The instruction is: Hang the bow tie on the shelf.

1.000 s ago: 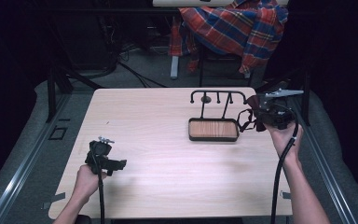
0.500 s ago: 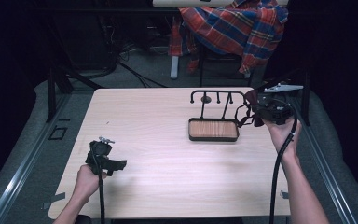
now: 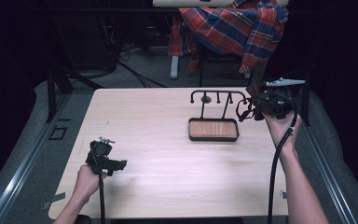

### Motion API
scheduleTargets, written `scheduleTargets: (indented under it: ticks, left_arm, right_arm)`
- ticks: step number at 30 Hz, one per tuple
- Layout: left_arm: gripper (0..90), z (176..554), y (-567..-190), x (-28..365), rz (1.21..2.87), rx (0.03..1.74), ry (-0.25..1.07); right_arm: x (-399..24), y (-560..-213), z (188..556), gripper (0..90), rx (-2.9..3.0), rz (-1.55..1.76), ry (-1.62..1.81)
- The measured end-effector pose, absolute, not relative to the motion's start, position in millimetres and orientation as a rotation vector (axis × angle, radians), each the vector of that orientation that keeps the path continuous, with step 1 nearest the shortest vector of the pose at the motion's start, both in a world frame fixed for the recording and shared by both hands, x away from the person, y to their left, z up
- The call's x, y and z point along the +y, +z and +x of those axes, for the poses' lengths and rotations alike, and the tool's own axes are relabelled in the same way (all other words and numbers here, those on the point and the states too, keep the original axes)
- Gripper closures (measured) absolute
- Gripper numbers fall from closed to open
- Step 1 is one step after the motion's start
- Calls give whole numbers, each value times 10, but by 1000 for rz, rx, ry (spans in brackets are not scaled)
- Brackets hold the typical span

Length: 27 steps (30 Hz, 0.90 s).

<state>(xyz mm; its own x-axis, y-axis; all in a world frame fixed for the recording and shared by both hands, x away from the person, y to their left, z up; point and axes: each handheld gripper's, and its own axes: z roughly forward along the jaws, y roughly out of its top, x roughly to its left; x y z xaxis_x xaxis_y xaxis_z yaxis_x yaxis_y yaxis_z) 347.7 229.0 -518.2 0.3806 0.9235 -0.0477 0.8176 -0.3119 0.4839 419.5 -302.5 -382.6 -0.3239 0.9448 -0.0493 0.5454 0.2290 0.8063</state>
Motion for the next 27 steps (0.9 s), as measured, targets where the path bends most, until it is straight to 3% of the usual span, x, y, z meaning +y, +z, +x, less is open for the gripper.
scheduleTargets:
  ticks: [27]
  left_arm:
    - [160,3474,-5178,2298,2215,1501,327]
  right_arm:
    - [-3043,-4104,4373,770,1979,1431,848]
